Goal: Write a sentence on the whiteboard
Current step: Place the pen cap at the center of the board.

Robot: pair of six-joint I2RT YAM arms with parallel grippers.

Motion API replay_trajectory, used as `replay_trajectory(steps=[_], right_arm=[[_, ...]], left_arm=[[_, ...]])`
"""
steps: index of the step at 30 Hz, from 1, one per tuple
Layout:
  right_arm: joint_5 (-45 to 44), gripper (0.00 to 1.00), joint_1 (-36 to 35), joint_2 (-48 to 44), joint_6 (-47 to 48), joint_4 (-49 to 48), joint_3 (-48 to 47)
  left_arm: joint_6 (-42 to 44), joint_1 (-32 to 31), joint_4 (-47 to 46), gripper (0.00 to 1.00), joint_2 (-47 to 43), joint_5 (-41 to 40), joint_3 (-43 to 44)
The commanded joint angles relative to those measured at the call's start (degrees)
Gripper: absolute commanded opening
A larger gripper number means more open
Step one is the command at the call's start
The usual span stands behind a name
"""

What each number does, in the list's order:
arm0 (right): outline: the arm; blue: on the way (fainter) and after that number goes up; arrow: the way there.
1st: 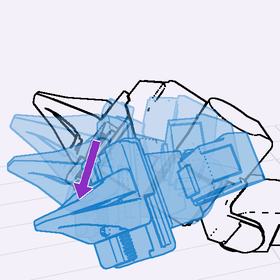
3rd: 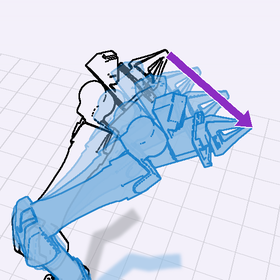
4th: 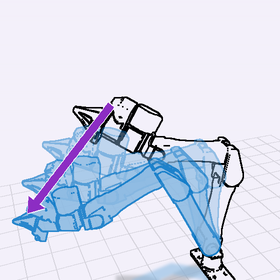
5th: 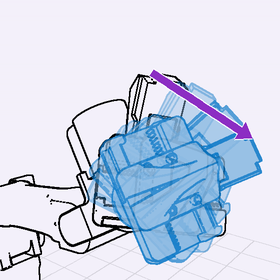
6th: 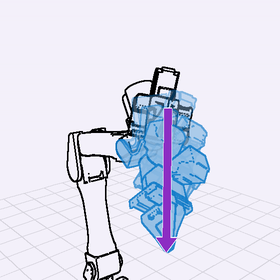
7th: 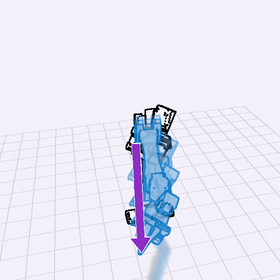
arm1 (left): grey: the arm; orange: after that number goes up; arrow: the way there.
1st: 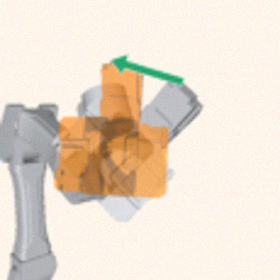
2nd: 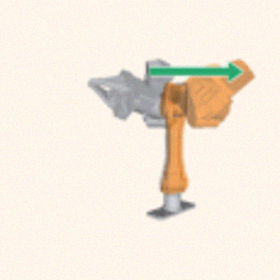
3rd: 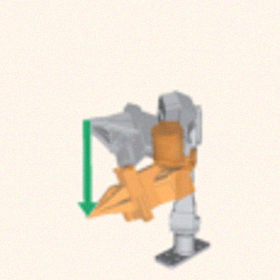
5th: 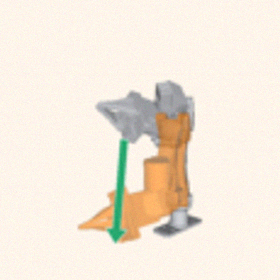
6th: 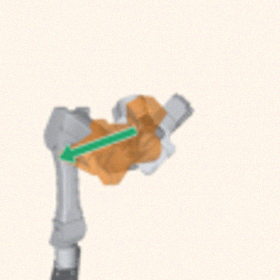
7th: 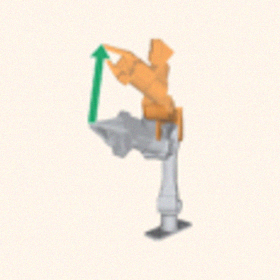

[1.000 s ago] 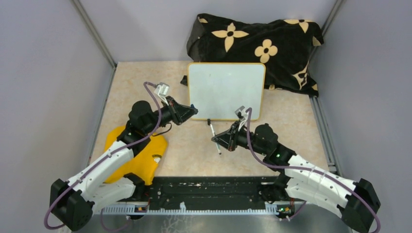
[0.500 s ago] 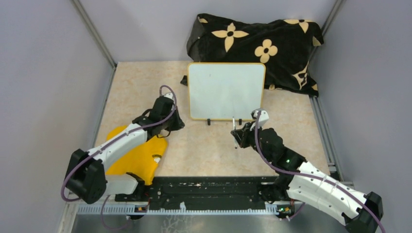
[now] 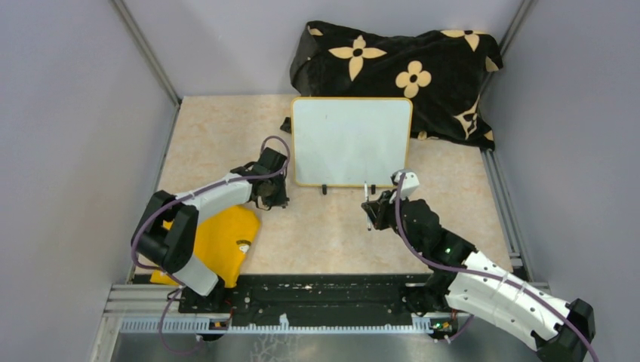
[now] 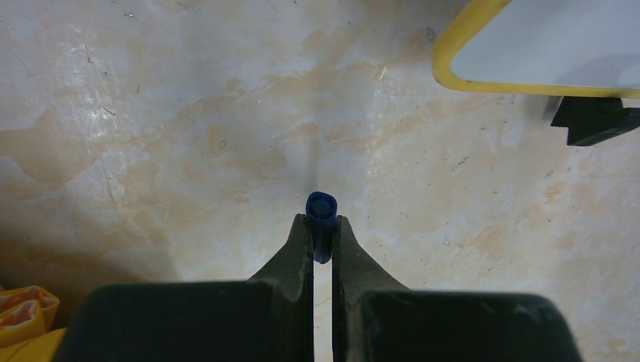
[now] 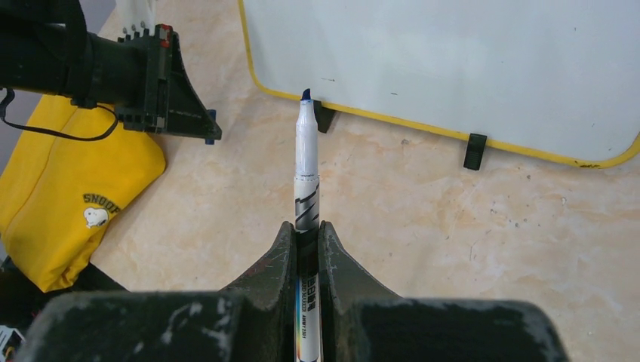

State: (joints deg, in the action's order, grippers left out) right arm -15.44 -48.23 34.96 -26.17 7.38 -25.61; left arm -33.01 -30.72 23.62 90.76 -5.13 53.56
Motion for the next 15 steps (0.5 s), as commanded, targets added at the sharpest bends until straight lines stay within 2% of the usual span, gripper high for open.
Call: replay_trajectory(steps=[1,15], right_arm=[[-0.94,0.0,-0.46,-1.12,1.27,-1.04,-1.6],[-1.01,0.0,-0.42,-0.08,2.57,-2.27,-1.64]], left_arm=[[-0.39,0.4,1.12,0.0,2.72,1.01,1.76],[0.16,0.44,-0.75,0.28,5.02,2.49,0.16]])
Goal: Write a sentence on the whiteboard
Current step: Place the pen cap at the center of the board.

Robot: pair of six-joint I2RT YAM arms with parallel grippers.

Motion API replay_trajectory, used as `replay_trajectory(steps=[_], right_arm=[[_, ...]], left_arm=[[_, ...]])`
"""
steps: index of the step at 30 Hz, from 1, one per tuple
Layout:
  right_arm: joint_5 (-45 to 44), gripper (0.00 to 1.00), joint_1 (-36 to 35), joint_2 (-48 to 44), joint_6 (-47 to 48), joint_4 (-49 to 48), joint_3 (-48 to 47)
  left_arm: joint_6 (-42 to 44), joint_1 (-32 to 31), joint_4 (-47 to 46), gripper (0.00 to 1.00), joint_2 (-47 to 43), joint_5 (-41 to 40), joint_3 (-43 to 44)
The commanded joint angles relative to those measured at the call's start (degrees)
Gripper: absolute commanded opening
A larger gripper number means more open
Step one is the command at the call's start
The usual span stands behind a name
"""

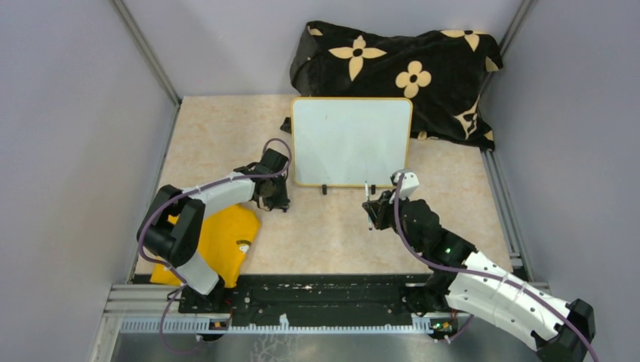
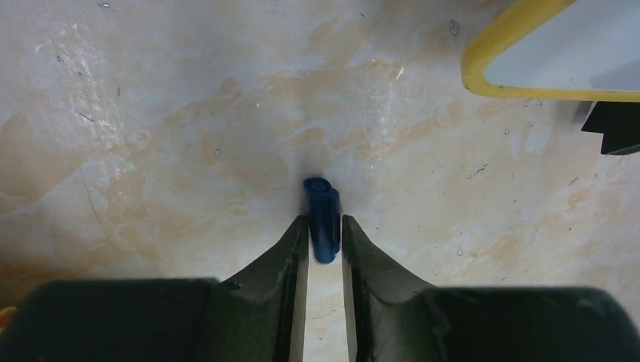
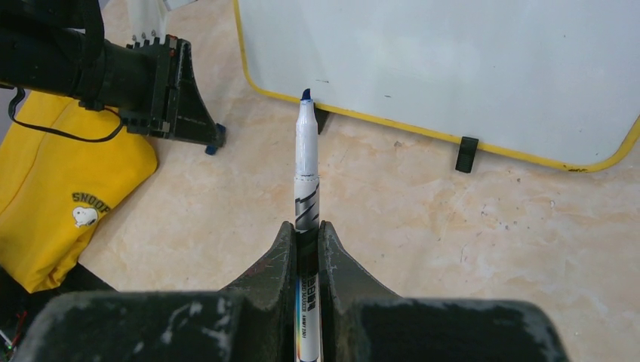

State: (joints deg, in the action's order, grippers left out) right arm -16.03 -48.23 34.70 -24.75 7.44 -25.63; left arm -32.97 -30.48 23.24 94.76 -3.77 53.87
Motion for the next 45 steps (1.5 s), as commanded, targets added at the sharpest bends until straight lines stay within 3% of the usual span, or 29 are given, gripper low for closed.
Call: replay_trajectory(steps=[1,11,20,24,26,32,35,38,45], right_arm=[[-0.28,0.0,-0.43,0.29,1.23,-2.34,-1.64],[-0.01,0.0,-0.45,0.72,1.64,-2.17,-2.05],[1.23,0.0,-0.41,0.89,3.18,-1.32,-3.67],[3.21,0.0,-0.42,0.9,4.72,-1.18,-5.02],[5.51,0.0,-0.46,0.94,5.77,-1.64,-5.72],[15.3,0.0,-0.41,1.73,9.01,-3.62,-8.87],[22.28,0.0,-0.46,3.27,9.21,-4.97,-11.06],[28.66,0.0,-0.44,5.45,8.56,-6.7,-12.8],[35.37,0.0,-0.45,9.21,6.43,-10.86,-14.64]], left_arm=[[0.11,0.21,-0.46,0.29,1.04,1.13,-0.28],[-0.29,0.17,-0.74,0.32,0.65,1.29,-0.88],[-0.56,0.73,0.57,0.55,-8.33,2.41,1.42],[4.05,0.74,0.15,0.59,-14.61,7.73,4.62],[6.86,0.69,-3.63,0.62,-19.34,12.02,3.92],[7.85,0.71,-29.89,0.98,-31.7,33.8,-4.48],[2.87,0.61,-43.02,0.99,-34.09,45.11,-8.8],[-1.91,0.59,-50.53,0.98,-32.47,54.2,-10.24],[-7.94,0.29,-59.46,0.93,-30.65,61.14,-12.76]])
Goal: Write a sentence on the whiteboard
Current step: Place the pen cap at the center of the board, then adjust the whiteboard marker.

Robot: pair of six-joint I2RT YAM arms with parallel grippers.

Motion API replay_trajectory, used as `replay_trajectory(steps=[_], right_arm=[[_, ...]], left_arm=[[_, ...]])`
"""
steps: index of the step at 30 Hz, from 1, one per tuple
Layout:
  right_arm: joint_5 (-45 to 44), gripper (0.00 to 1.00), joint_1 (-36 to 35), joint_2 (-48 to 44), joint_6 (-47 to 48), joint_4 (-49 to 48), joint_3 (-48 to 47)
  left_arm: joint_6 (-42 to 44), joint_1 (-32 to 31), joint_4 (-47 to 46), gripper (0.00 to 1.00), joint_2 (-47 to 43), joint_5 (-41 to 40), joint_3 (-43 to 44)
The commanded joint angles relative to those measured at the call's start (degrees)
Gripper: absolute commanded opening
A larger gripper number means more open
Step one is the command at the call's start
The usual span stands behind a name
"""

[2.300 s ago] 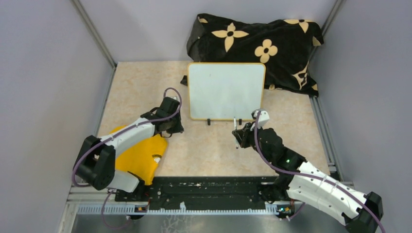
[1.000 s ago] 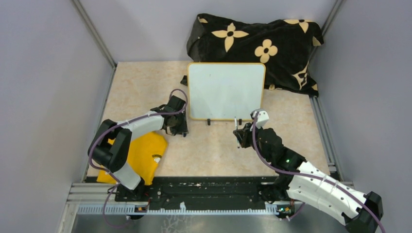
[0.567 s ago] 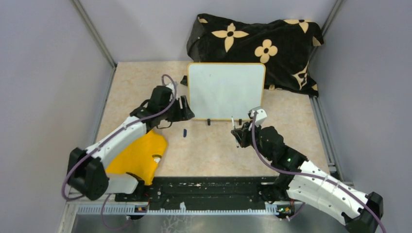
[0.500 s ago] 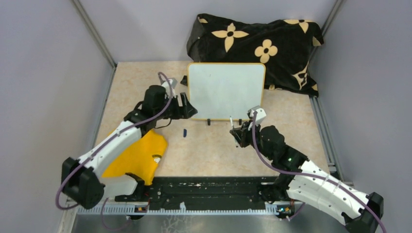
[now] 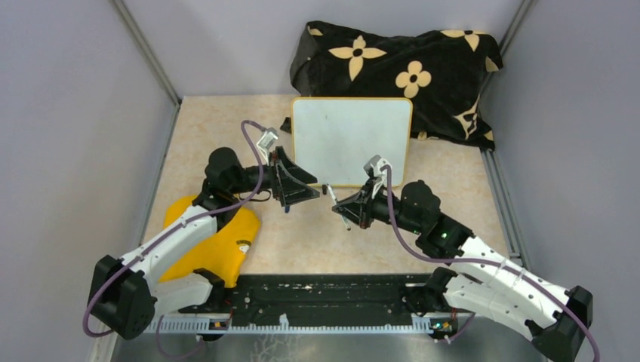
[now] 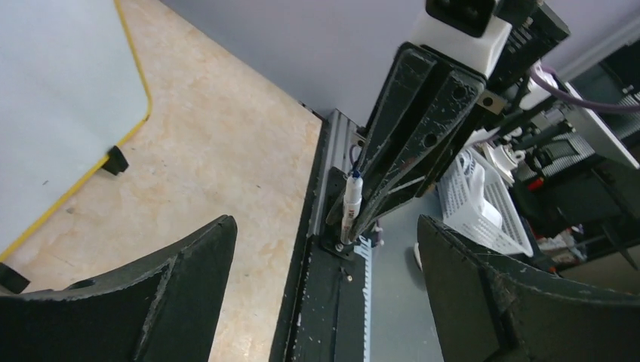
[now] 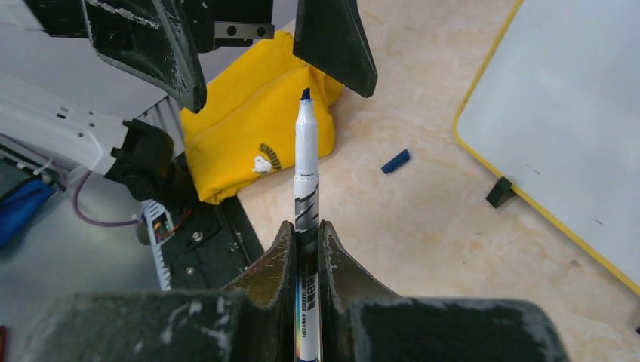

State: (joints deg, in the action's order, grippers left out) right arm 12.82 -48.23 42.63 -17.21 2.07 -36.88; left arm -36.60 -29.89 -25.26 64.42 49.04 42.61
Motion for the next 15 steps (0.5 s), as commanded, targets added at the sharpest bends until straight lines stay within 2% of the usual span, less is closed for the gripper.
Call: replay_trajectory(steps=[1,7,15], right_arm=[[7.19,0.0,-0.42,1.88,-1.4,-5.76,-3.59],[10.2,0.0,-0.46,4.55,-3.36,-8.58,-4.24],[12.11,0.0,-0.42,6.61,-5.77,-12.23,-4.3]], left_arm=[[-4.65,-0.47,-12.11,0.93,-0.51,8.77,-1.7],[-3.49,-1.81,-12.15,0.9,0.12,9.49,-0.83],[-3.04,-3.48,-12.02,0.76,1.89,8.97,-0.68]])
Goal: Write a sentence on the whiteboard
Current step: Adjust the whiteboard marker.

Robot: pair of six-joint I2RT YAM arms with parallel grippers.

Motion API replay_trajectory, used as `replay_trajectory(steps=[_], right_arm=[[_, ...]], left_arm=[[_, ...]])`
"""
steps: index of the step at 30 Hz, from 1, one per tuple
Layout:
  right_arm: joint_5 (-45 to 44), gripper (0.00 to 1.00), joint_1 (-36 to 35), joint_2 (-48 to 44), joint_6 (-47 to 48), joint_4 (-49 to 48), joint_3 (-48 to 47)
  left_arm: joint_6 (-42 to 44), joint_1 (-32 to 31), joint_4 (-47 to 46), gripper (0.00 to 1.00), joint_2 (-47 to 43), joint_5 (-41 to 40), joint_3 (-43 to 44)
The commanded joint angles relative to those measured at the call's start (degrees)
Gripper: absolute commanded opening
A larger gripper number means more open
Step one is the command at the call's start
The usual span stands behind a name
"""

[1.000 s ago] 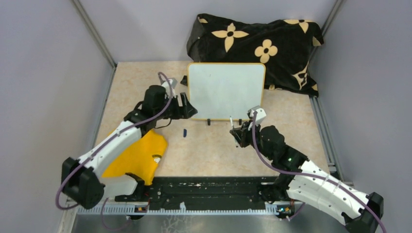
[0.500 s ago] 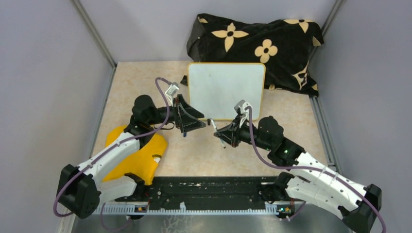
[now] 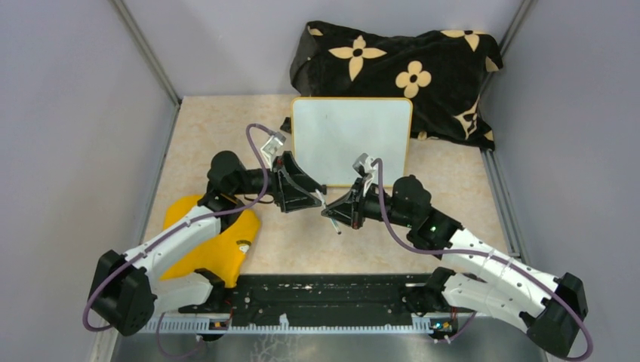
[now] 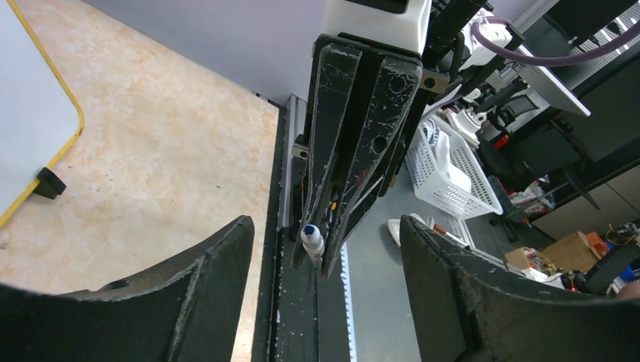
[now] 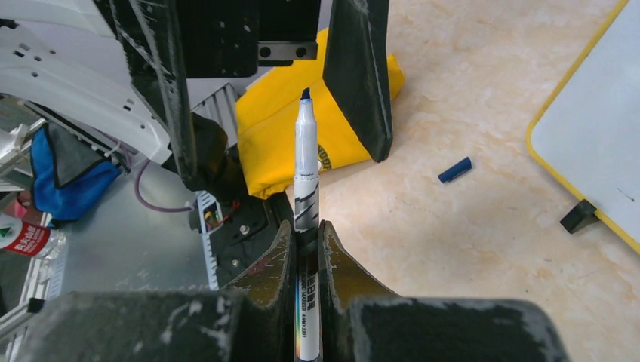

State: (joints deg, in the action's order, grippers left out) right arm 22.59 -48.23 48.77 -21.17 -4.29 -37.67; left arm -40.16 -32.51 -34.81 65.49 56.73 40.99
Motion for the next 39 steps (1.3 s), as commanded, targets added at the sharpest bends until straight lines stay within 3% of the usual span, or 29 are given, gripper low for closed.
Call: replay_trajectory(steps=[1,23,27,32,36,39], right_arm=[[2.53,0.0,-0.41,0.62,-2.08,-6.3,-3.47],[2.46,0.0,-0.46,0.88,-2.48,-7.4,-1.89],[2.54,0.0,-0.46,0.81,-2.47,-7.33,-1.62],[2.1,0.01,-0.46,0.26,-2.97,-6.12,-2.01],[0.54,0.38,-0.46,-1.4,-3.7,-5.29,-2.57],[-1.91,0.52,-0.44,-3.23,-5.09,-5.62,-2.58]], left_arm=[[0.46,-1.07,-2.65,0.73,0.92,1.32,1.01],[-0.81,-3.04,-5.07,0.21,1.48,-0.48,0.14],[-1.31,-3.1,-5.92,0.02,1.43,-0.61,-0.16],[-0.07,-3.11,-4.89,0.0,-0.28,-4.37,-0.56],[0.49,-3.16,-3.75,0.0,-2.84,-11.15,-0.97],[-0.91,-3.06,-4.63,0.0,-4.73,-15.89,-1.04]])
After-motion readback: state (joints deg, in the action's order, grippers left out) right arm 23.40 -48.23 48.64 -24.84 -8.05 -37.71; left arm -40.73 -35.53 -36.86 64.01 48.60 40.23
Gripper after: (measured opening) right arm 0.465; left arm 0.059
